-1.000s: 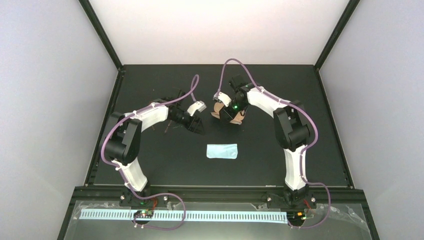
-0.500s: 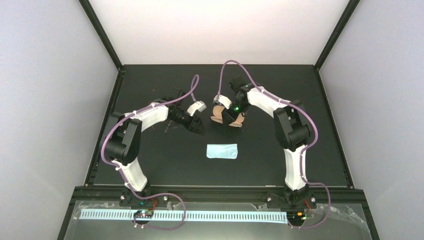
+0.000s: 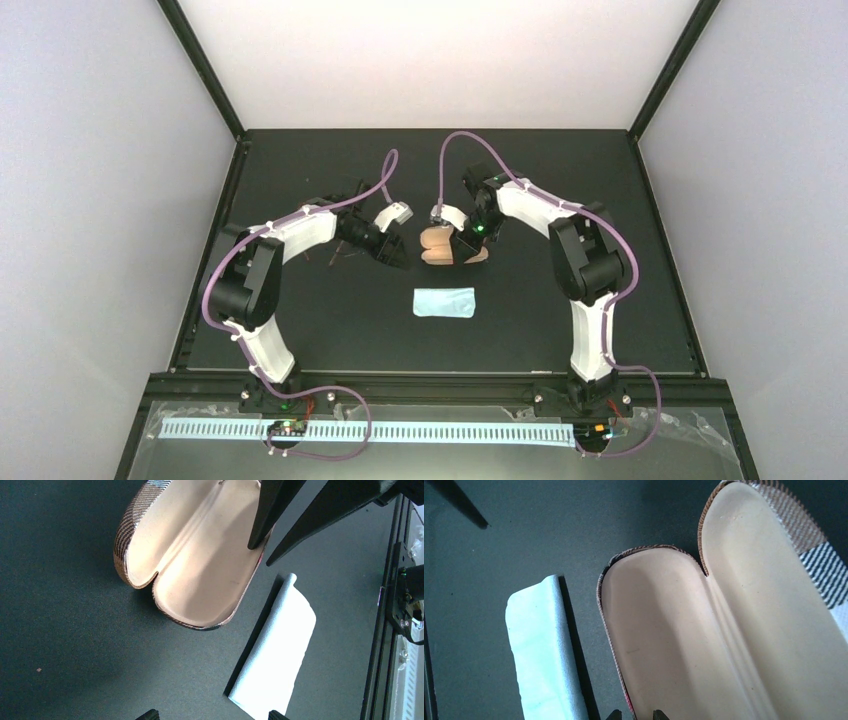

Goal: Organize the sunglasses

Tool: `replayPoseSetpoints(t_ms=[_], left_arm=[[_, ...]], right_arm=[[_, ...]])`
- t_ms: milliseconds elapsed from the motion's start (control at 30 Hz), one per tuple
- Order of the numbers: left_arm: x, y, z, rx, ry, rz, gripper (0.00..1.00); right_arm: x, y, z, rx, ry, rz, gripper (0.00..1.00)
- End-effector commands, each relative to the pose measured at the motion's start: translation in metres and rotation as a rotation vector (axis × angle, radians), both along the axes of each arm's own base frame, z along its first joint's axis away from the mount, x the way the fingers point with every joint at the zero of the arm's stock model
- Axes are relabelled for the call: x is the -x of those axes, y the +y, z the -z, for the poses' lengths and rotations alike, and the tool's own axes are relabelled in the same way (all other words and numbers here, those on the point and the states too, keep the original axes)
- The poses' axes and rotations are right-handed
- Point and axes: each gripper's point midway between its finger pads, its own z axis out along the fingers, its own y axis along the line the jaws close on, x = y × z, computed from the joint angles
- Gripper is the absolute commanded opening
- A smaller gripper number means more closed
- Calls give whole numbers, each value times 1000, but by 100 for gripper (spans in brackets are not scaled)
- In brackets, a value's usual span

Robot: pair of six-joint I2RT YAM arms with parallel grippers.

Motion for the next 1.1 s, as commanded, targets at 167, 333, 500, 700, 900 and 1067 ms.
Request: replayPoseSetpoints(t_ms=[167,333,500,700,900,1067], left_arm=[[1,-1,-13,32,-22,12,57],[5,-3,-11,43,-15,24,58],[10,-8,-5,46,2,39,58],[16,-14,-2,50,15,59,57],[24,-21,6,50,36,87,52],[27,-25,15,41,63,99,47]], right_arm=[[-2,7,-27,-51,-47,7,26],[-14,9,-41,-57,-77,65,38],[-20,3,-55,-47,-141,126,44],[-1,-15,-55,-13,-151,181,49],[38,-34,-28,20,-64,199,48],[54,-39,-5,39,-7,187,48]])
